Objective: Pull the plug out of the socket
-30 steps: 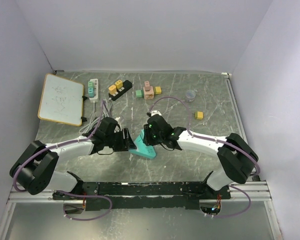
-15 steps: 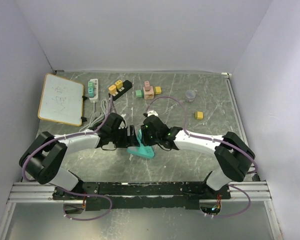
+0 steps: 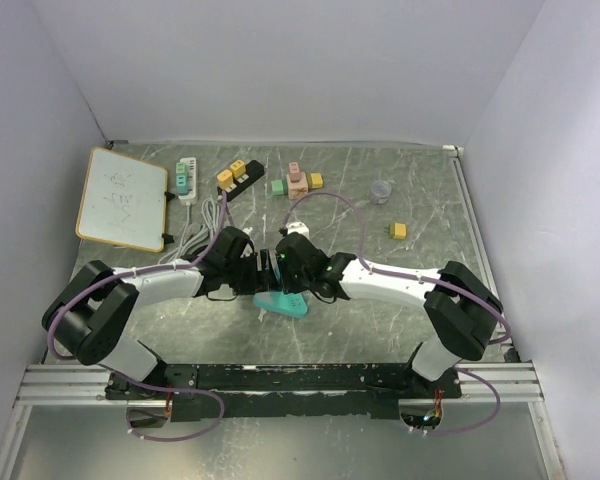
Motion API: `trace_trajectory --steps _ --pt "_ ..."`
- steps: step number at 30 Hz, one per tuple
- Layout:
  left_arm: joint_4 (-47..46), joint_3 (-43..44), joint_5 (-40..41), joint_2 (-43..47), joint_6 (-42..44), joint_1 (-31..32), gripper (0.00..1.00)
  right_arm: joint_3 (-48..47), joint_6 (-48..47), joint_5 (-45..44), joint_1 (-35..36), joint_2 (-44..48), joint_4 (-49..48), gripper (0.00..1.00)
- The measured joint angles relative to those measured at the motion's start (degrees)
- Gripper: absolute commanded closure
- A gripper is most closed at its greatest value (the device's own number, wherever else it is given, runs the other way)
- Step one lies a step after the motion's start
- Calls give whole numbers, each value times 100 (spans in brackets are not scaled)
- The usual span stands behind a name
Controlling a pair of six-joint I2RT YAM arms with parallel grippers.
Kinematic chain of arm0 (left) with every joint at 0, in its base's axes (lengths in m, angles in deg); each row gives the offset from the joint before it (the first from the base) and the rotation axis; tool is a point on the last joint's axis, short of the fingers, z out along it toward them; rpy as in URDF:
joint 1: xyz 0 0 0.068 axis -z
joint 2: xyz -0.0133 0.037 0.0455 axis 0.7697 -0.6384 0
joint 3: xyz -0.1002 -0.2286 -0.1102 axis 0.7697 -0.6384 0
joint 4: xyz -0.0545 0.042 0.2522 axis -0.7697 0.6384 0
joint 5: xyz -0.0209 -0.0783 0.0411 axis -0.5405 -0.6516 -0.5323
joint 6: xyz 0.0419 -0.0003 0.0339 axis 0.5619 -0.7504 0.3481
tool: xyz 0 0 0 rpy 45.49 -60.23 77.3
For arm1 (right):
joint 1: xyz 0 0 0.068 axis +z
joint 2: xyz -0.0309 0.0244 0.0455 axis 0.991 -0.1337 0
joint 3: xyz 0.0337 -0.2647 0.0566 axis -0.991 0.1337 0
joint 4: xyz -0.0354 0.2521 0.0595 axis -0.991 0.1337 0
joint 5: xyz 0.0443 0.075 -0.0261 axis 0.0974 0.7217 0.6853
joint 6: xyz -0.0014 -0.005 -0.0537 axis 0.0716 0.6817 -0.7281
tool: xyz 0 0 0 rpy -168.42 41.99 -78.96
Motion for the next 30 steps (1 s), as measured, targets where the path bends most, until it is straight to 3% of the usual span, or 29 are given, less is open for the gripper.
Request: trace_trajectory --steps 15,20,26,30 --pt "-225 -9 59 -142 -208 68 22 -275 -15 -229 -15 13 511 100" --pt "-378 -57 262 -205 -236 68 22 -275 59 175 -372 643 243 100" --pt "-450 -85 271 -190 -236 70 23 -402 61 15 -442 968 42 100" --pt "-470 -76 271 -101 -227 74 22 44 -15 -131 -813 1353 122 100"
